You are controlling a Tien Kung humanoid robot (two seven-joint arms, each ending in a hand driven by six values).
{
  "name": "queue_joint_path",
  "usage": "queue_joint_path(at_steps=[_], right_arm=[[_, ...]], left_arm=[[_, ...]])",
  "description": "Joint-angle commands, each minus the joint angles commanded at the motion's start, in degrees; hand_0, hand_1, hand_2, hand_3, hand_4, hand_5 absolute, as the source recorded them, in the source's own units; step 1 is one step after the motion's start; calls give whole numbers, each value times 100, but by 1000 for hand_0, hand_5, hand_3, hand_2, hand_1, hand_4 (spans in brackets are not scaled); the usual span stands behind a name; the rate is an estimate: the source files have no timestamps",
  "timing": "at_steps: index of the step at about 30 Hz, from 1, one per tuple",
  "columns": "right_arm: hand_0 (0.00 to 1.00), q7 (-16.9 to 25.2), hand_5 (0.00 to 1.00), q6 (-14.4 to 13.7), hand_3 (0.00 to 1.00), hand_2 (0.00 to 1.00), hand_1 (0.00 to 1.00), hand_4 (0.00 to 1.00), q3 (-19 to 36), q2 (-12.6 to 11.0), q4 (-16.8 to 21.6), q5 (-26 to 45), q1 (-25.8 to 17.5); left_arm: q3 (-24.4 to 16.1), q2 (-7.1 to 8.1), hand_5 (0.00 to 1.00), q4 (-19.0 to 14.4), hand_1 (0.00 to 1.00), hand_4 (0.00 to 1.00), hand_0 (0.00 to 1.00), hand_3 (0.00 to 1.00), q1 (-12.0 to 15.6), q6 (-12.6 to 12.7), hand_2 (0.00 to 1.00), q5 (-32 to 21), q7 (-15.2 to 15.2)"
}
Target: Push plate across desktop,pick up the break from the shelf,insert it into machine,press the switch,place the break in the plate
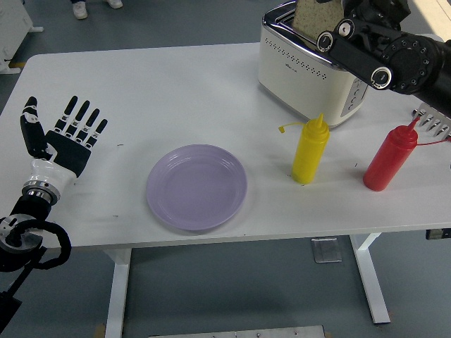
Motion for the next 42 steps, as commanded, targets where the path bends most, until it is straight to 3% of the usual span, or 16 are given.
queue_joint_path(at_steps=[2, 3, 8, 9, 21, 22, 27, 28, 42], right_arm=[[288, 0, 2, -32, 517, 509, 452, 224, 1, 3, 29, 26, -42], [305, 0, 2, -47, 522, 518, 463, 289, -1, 6, 38, 37, -58], [305, 0, 2, -131, 522, 518, 463, 289, -24, 24, 90, 79, -164], [310, 0, 2, -137, 526, 532, 474, 337, -31, 28, 100, 88, -186], [311, 0, 2, -58, 541, 566, 495, 347, -55, 40, 156, 205, -360], [378, 0, 72, -33, 580, 616, 545, 536, -52, 39, 155, 213, -364], [378, 0, 72, 114, 580, 616, 545, 536, -32, 35, 152, 253, -391], [461, 0, 107, 125, 620, 645, 580, 563, -30, 35, 153, 256, -394], [495, 0, 153, 327, 645, 671, 598, 608, 95, 8, 267, 236, -383]], left_arm=[[-13, -1, 998, -2, 795, 777, 846, 760, -3, -7, 785, -48, 13], [-17, -2, 998, -3, 795, 777, 846, 761, -3, -8, 784, -64, 16], [-33, -5, 998, -10, 795, 777, 846, 761, -6, -18, 784, -138, 22], [-34, -6, 998, -10, 795, 775, 845, 761, -7, -19, 783, -147, 21], [-45, -6, 998, -20, 794, 776, 845, 761, -9, -17, 783, -182, 13], [-45, -6, 998, -21, 793, 776, 844, 761, -9, -17, 782, -182, 13], [-40, -5, 998, -27, 793, 776, 844, 761, -5, -5, 782, -177, 12], [-39, -5, 998, -28, 793, 775, 844, 759, -5, -2, 781, -174, 12], [-3, -7, 998, -34, 793, 772, 842, 760, -10, 40, 779, -149, 22]])
